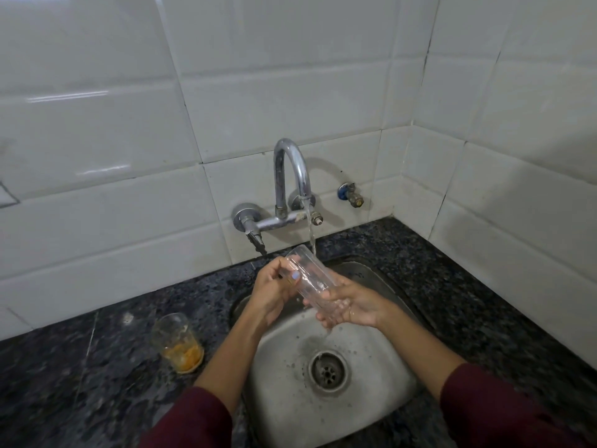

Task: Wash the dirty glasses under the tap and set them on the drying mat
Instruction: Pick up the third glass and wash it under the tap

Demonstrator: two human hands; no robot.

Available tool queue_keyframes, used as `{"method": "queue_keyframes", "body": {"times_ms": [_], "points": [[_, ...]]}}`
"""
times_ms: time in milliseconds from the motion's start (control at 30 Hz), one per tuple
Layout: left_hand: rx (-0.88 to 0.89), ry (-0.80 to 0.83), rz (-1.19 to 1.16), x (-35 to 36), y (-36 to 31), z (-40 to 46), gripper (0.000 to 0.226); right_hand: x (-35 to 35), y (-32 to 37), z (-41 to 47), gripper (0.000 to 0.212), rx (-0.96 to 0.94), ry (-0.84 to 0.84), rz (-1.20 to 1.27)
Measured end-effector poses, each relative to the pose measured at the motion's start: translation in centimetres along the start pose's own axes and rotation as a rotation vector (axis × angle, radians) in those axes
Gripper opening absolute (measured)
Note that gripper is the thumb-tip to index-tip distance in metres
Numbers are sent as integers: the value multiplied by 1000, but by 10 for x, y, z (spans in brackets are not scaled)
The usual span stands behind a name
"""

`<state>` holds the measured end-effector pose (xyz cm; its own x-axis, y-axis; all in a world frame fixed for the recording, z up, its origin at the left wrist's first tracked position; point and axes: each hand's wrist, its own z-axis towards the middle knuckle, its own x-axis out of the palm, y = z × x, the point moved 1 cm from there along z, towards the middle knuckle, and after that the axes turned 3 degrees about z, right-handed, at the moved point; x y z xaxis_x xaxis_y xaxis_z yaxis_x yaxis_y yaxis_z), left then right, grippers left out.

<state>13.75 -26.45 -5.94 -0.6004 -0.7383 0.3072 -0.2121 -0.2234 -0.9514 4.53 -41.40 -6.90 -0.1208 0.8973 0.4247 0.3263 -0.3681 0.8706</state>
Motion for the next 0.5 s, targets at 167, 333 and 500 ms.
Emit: {"method": "queue_keyframes", "body": {"times_ms": [167, 333, 500], "points": [[-112, -28, -288, -5, 8, 7, 40, 12, 0, 6, 71, -117, -270, -216], [-175, 60, -149, 7, 12, 4, 64, 11, -20, 16, 92, -253, -439, -472], [-75, 53, 421, 17, 12, 3, 80, 8, -53, 25, 80, -202, -561, -433]]}}
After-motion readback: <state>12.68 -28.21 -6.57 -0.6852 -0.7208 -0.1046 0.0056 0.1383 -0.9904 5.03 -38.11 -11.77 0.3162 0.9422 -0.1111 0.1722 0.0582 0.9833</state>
